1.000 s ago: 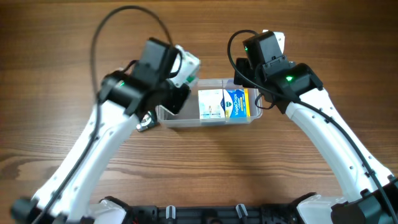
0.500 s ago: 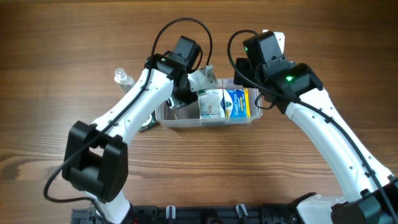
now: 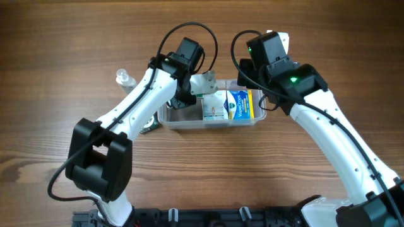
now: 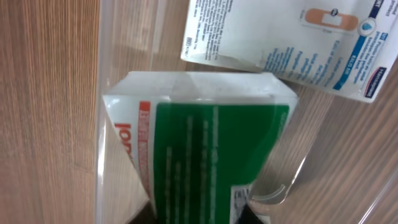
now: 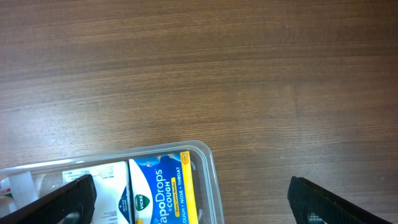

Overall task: Pack container
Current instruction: 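Place the Panadol box into the container's left end and release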

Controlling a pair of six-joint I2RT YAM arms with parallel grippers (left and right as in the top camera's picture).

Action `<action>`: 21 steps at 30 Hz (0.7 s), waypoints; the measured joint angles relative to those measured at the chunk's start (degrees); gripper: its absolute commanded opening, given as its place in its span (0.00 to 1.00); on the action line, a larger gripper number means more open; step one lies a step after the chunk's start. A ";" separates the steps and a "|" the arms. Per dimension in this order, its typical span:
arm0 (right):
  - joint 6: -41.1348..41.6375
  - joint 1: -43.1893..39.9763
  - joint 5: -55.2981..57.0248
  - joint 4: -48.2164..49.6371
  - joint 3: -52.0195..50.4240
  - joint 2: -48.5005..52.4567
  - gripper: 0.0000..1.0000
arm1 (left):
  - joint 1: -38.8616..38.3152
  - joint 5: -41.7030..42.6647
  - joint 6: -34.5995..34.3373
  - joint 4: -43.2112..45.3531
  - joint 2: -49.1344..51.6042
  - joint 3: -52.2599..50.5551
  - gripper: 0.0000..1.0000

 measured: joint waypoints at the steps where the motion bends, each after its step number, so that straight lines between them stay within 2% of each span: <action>1: 0.00 0.00 -0.02 -0.02 0.00 0.00 1.00 | 0.00 -0.02 0.00 0.00 0.00 0.00 0.39; 5: 0.00 0.00 0.00 -0.02 0.00 0.00 1.00 | 0.00 -0.02 0.09 0.02 0.00 0.00 0.51; 6: 0.00 0.00 0.00 -0.02 0.00 0.00 1.00 | 0.00 -0.02 0.13 0.02 0.00 0.00 0.72; 7: 0.00 0.00 0.00 0.00 0.00 0.00 1.00 | 0.00 -0.02 0.11 -0.02 0.00 0.00 1.00; 12: 0.00 0.00 0.00 -0.02 0.00 0.00 1.00 | 0.00 -0.04 0.07 -0.94 0.00 0.00 1.00; 17: 0.00 0.00 0.00 0.00 0.00 0.00 1.00 | 0.00 -0.04 -4.59 -1.95 0.00 0.00 1.00; 18: 0.00 0.00 0.00 0.00 0.00 0.00 1.00 | 0.04 -0.04 -6.34 -1.36 0.00 0.00 0.91; 19: 0.00 0.00 0.00 0.00 0.00 0.00 1.00 | 0.11 -0.04 -8.37 -0.59 0.00 0.00 0.70; 20: 0.00 0.00 0.00 -0.02 0.00 0.00 1.00 | 0.13 -0.02 -10.23 0.26 0.00 0.00 0.55; 21: 0.00 0.00 0.00 -0.02 0.00 0.00 1.00 | 0.17 -0.02 -12.72 0.72 0.00 0.00 0.32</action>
